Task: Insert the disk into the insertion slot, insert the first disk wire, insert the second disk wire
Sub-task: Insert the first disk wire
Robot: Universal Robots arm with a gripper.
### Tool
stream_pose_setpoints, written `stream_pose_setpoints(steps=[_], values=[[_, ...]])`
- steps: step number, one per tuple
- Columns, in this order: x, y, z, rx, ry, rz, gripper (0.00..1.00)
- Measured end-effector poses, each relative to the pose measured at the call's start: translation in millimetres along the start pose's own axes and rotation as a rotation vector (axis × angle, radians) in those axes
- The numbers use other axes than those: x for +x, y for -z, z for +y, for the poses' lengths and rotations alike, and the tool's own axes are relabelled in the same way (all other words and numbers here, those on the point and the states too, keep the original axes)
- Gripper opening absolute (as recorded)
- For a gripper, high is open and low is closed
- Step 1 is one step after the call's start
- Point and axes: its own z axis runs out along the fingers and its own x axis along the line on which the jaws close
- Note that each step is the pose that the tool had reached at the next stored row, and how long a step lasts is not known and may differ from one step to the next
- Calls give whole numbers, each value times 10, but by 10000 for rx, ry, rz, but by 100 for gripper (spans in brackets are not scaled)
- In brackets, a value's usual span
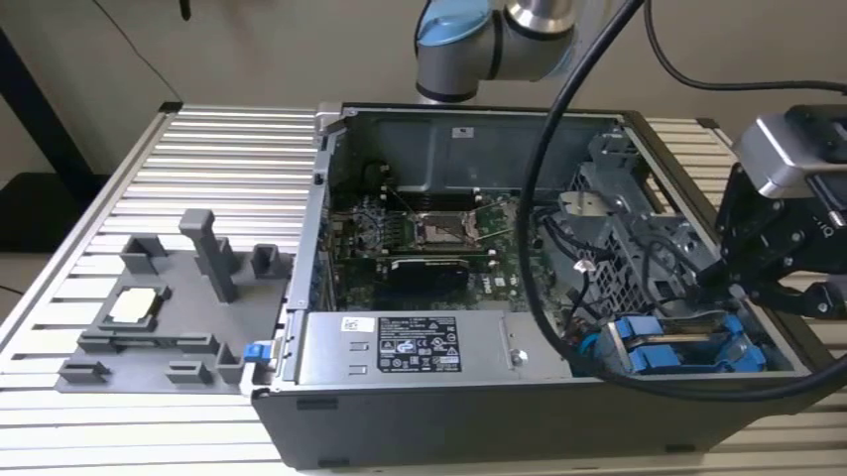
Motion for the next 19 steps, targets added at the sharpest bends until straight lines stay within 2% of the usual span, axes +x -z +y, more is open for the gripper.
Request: stream_pose_setpoints(steps=[1, 2, 5, 6, 7, 11, 12, 15, 19], values=[[4, -3, 0, 1, -4, -120, 19], [10, -4, 0, 1, -5, -273, 19], [37, -2, 0, 1, 6, -806, 19], [49, 0, 0, 1, 9, -957, 19], [72, 3, -1, -3, 10, -1055, 19], [148, 6, -11, -135, -22, -1068, 19], [157, -11, -11, -146, -26, -1075, 19], [179, -61, -15, -135, -77, -1073, 19], [253, -73, -18, -128, -108, -1071, 19]])
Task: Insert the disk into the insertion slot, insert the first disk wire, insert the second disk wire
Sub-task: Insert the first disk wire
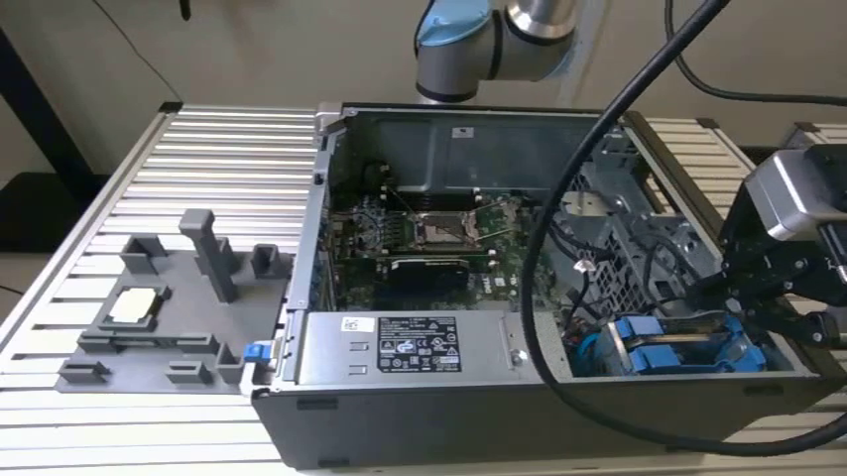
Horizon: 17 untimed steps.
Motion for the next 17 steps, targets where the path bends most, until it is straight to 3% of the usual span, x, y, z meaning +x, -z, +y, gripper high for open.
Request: stream_pose_setpoints(steps=[6, 10, 17], values=[[29, -2, -5, -2, -15, -18, 19], [45, -52, -16, -3, -11, -102, 19], [74, -120, -65, -8, 4, -153, 19]])
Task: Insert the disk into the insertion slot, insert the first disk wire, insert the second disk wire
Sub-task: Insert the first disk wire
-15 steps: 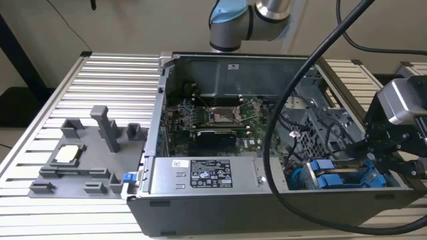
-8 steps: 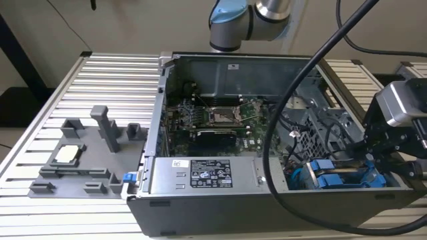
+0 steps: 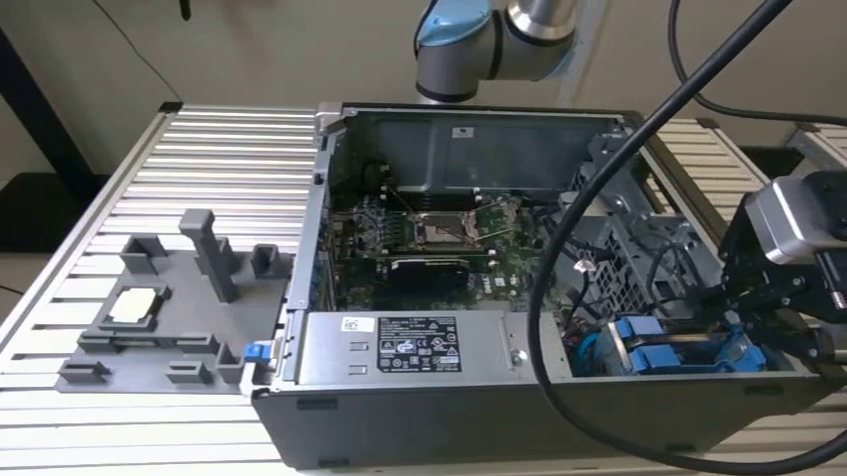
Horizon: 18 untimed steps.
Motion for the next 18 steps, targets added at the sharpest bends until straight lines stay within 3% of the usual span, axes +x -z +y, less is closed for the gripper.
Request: stream_pose_setpoints(steps=[6, 18], values=[[2, -7, -4, -134, 425, 16, 19], [16, -37, -28, -135, 428, 16, 19]])
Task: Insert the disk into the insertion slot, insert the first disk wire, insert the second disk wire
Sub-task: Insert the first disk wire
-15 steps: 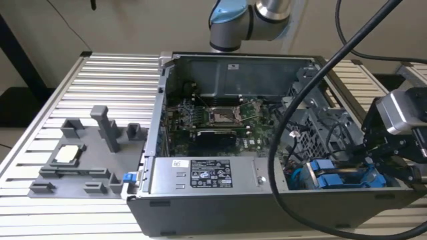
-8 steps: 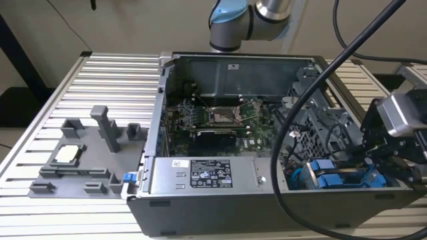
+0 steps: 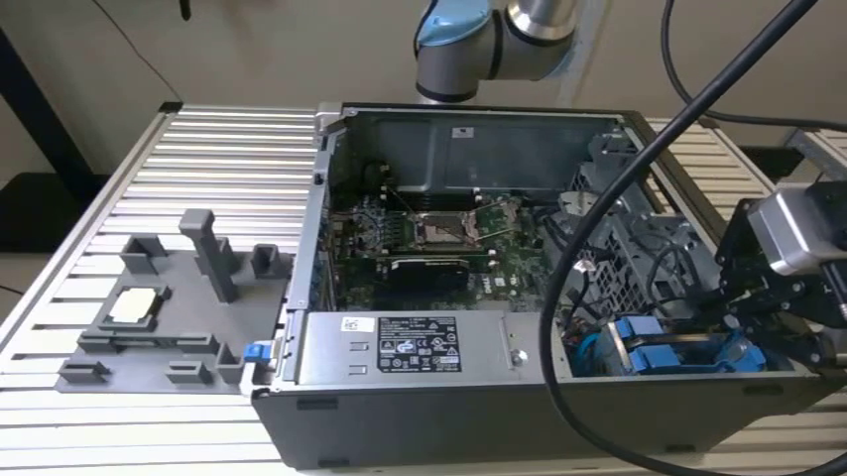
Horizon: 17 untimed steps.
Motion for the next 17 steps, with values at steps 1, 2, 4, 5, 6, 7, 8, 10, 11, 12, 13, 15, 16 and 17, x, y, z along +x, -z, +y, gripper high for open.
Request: stream_pose_setpoints(steps=[1, 2, 4, 5, 6, 7, 8, 10, 11, 12, 13, 15, 16, 17], values=[[1, -4, 0, 0, 0, 0, 19], [3, -8, -1, 0, 0, 0, 19], [5, -16, -1, 1, 1, 1, 19], [8, -22, -1, 0, 0, -1, 19], [9, -27, -2, 0, 1, 2, 19], [11, -35, -2, 0, 0, 0, 19], [15, -45, -2, -1, 1, -2, 19], [22, -65, -3, 0, 0, 9, 19], [22, -66, -3, 0, 0, 10, 19], [22, -67, -3, 0, 0, 10, 19], [23, -69, -3, 0, 0, 8, 19], [25, -76, -3, 0, 0, -6, 21], [25, -75, -3, 0, 0, -2, 21], [25, -75, -3, 0, 0, -1, 21]])
